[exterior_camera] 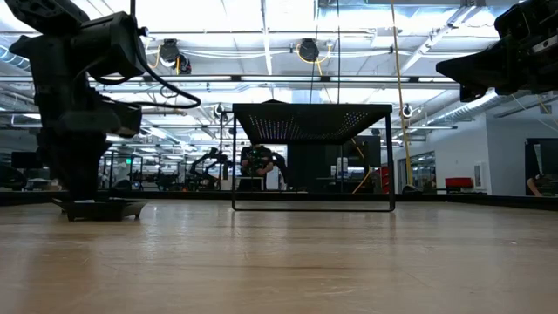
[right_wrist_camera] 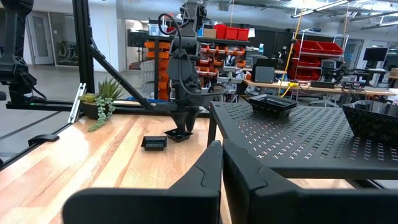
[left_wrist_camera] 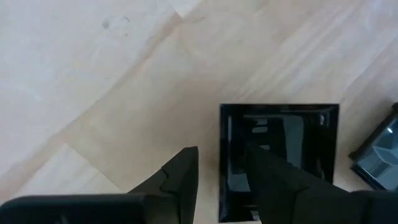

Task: Pick & Place Mini shaped plates
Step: Stack the square plate on top of the square plate on the shelf

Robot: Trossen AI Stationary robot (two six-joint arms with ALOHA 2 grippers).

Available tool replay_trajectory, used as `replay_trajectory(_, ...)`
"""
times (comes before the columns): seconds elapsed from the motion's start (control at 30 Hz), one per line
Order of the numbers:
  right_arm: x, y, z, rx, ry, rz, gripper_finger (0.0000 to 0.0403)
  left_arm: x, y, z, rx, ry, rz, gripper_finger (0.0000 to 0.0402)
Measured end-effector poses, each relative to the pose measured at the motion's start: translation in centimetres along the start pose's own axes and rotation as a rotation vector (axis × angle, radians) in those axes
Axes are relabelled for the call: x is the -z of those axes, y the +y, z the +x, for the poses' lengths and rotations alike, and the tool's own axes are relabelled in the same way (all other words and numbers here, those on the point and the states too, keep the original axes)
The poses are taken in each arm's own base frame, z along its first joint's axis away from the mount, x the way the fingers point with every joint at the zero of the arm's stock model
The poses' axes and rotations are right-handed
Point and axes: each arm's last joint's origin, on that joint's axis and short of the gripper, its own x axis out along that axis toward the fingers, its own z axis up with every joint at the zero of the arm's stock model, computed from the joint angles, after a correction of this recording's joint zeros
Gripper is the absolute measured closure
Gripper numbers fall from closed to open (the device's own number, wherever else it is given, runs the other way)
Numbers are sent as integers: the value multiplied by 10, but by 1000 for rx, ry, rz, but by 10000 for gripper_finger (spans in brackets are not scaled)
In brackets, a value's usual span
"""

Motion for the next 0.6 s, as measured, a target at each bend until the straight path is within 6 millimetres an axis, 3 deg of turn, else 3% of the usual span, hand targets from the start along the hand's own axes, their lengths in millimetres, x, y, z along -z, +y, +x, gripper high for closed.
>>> replay_trajectory(0.6,0,0,0,0,0,0,403,0,0,0,-9,-5,-1,271)
